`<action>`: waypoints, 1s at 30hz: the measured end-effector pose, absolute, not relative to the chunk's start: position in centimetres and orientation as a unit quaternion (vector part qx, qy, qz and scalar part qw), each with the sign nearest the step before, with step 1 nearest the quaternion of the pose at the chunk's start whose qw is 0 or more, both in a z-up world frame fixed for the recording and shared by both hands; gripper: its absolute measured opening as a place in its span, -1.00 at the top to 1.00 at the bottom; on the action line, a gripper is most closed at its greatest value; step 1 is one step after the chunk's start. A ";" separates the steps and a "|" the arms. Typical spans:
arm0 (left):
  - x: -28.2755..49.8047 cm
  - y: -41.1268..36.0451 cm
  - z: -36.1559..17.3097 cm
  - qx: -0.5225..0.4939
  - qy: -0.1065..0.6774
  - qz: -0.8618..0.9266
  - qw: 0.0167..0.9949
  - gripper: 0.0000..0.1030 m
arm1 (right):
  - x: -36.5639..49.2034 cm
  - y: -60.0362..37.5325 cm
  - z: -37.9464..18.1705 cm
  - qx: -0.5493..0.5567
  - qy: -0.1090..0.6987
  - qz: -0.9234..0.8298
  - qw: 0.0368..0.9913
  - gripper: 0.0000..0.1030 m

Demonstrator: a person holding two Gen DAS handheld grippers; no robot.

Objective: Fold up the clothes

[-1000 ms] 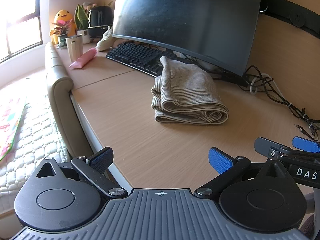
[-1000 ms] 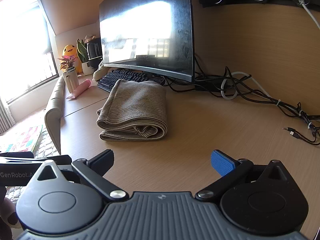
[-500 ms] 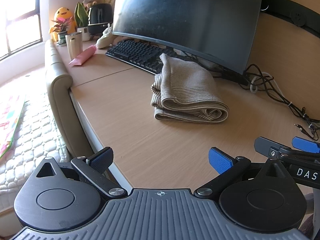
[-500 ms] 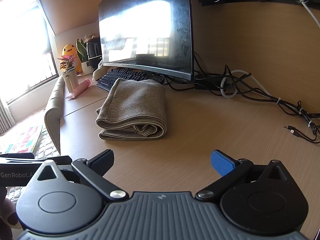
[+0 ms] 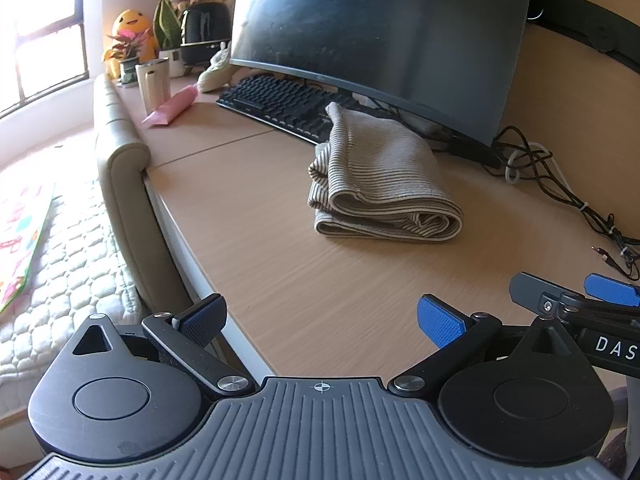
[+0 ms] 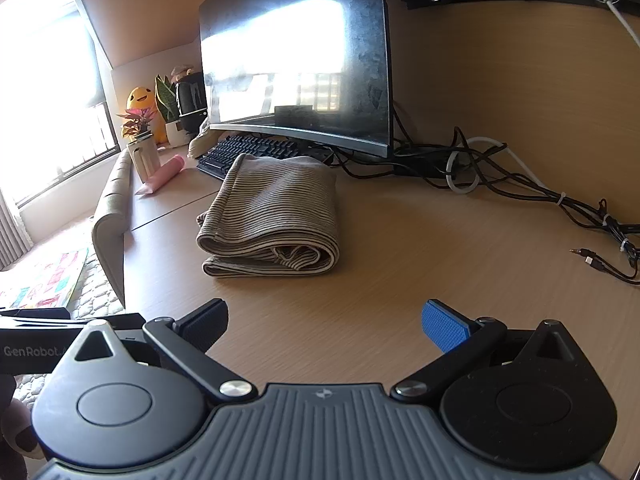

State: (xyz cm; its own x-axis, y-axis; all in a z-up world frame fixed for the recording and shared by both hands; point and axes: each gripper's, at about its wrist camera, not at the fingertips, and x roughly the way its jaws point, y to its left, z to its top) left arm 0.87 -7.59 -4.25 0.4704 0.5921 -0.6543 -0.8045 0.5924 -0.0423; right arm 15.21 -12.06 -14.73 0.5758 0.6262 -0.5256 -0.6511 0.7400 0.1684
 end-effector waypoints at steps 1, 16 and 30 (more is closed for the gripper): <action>0.8 -7.5 -4.3 -0.176 0.304 0.416 0.839 -1.00 | 15.2 -12.0 -14.8 -0.022 0.288 0.360 0.887 -1.00; 0.8 -7.4 -4.4 -0.181 0.307 0.416 0.836 -1.00 | 15.1 -11.8 -15.0 -0.021 0.293 0.363 0.884 -1.00; 1.1 -6.3 -4.7 -0.185 0.319 0.393 0.842 -1.00 | 14.8 -11.4 -14.9 -0.018 0.295 0.365 0.883 -1.00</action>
State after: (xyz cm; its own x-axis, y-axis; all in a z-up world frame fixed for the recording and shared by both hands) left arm 1.06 -6.26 -4.73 0.4877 0.5448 -0.6821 -0.7802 0.6225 -0.0607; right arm 14.78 -11.44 -14.92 0.5605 0.6331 -0.5339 -0.6546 0.7336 0.1826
